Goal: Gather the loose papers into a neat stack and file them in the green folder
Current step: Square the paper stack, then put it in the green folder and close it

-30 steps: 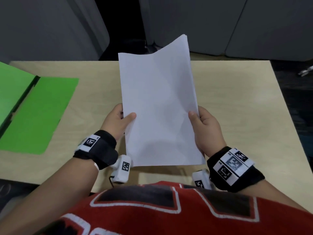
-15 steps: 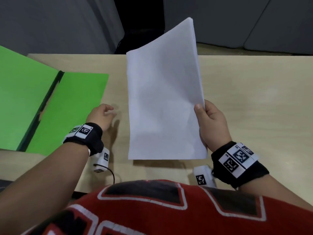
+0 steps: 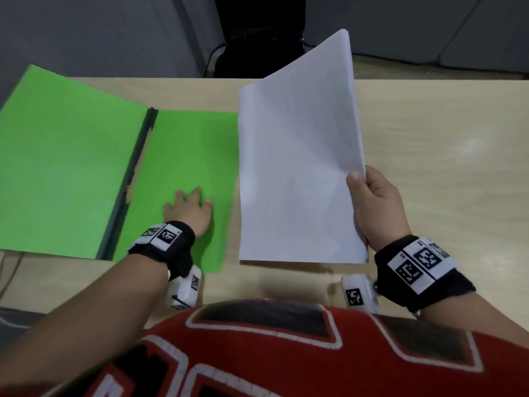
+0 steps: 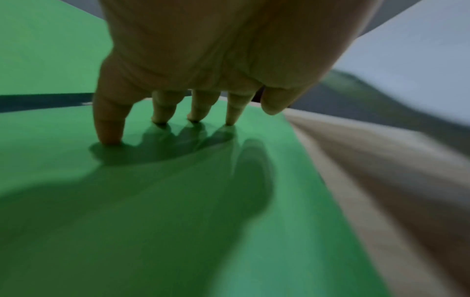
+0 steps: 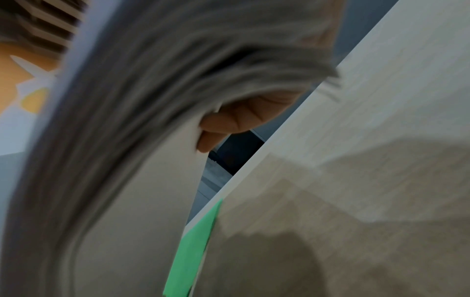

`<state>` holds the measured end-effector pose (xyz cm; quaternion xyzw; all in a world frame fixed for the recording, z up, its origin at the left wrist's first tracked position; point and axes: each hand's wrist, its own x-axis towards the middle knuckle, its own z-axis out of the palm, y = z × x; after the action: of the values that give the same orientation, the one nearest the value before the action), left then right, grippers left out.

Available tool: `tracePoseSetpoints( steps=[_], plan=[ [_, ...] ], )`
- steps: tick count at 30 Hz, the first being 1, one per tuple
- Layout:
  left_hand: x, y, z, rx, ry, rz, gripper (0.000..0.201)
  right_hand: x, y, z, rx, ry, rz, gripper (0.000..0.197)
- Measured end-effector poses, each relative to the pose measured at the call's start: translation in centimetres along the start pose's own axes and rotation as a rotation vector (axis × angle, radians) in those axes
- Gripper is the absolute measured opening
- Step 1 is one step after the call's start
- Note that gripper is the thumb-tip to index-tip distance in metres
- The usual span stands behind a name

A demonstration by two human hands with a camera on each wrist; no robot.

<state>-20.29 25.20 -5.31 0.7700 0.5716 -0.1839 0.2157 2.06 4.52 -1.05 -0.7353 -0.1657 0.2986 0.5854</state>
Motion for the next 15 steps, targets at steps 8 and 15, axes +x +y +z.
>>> tracePoseSetpoints(
  steps=[8,15],
  plan=[
    [-0.1,1.7,-2.9,-0.29,0.171,0.108,0.043,0.3,0.6,0.3,-0.028,0.034,0.038,0.023],
    [1.8,0.7,-1.4,-0.089,0.043,0.019,0.052,0.3,1.5,-0.4,-0.059,0.048,0.082,0.021]
  ],
)
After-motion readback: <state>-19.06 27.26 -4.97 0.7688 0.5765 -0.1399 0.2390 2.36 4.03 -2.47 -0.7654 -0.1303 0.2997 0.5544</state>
